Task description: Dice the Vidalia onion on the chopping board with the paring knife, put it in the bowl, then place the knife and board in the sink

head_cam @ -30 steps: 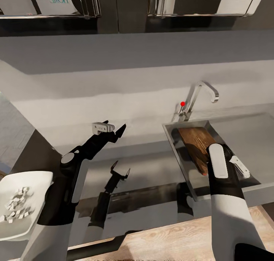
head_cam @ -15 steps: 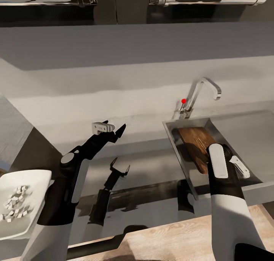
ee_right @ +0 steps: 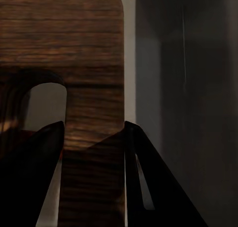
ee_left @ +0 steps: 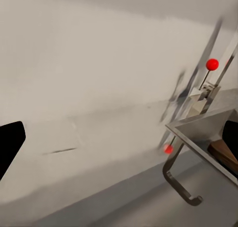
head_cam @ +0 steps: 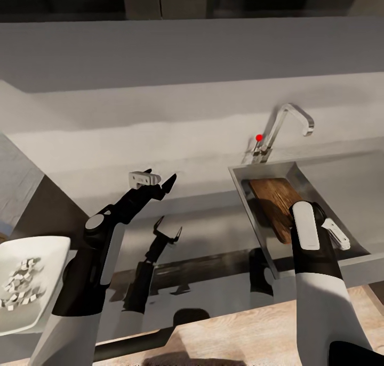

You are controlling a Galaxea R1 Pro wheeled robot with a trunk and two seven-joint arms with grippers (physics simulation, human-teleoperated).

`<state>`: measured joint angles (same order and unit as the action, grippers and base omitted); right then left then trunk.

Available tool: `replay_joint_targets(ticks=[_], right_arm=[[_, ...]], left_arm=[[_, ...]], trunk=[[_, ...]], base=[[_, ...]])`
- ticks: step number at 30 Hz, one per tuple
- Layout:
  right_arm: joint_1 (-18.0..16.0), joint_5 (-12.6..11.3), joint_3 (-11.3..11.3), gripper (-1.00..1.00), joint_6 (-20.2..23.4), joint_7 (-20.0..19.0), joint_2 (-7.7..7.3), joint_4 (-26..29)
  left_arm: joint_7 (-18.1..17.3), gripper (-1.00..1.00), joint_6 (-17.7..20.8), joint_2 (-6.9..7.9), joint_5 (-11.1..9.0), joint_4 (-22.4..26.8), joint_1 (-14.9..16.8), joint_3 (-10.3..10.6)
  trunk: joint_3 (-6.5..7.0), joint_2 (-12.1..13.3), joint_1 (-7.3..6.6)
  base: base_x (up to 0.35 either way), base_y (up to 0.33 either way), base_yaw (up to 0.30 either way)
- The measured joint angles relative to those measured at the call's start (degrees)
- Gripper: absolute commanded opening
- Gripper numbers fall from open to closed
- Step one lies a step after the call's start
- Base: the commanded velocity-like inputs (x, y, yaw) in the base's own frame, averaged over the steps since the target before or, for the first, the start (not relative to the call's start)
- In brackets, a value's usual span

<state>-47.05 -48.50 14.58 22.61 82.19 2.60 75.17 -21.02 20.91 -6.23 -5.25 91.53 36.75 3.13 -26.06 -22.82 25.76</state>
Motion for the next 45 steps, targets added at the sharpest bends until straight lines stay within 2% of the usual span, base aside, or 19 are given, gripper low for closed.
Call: replay_joint_targets(ticks=[36, 45], right_arm=[[0.0, 0.0, 0.0, -1.00, 0.0, 0.0, 0.00, 0.0], [0.0, -0.1, 0.0, -1.00, 0.0, 0.0, 0.00, 0.0]], left_arm=[[0.0, 1.00, 0.0, -0.07, 0.0, 0.0, 0.0, 0.1], [0.0, 1.00, 0.0, -0.07, 0.0, 0.0, 0.0, 0.1]], trunk=[[-3.22, 0.0, 0.00], [-3.45, 0.0, 0.00]], base=[[0.000, 0.000, 0.000], [0.000, 0.000, 0.000]])
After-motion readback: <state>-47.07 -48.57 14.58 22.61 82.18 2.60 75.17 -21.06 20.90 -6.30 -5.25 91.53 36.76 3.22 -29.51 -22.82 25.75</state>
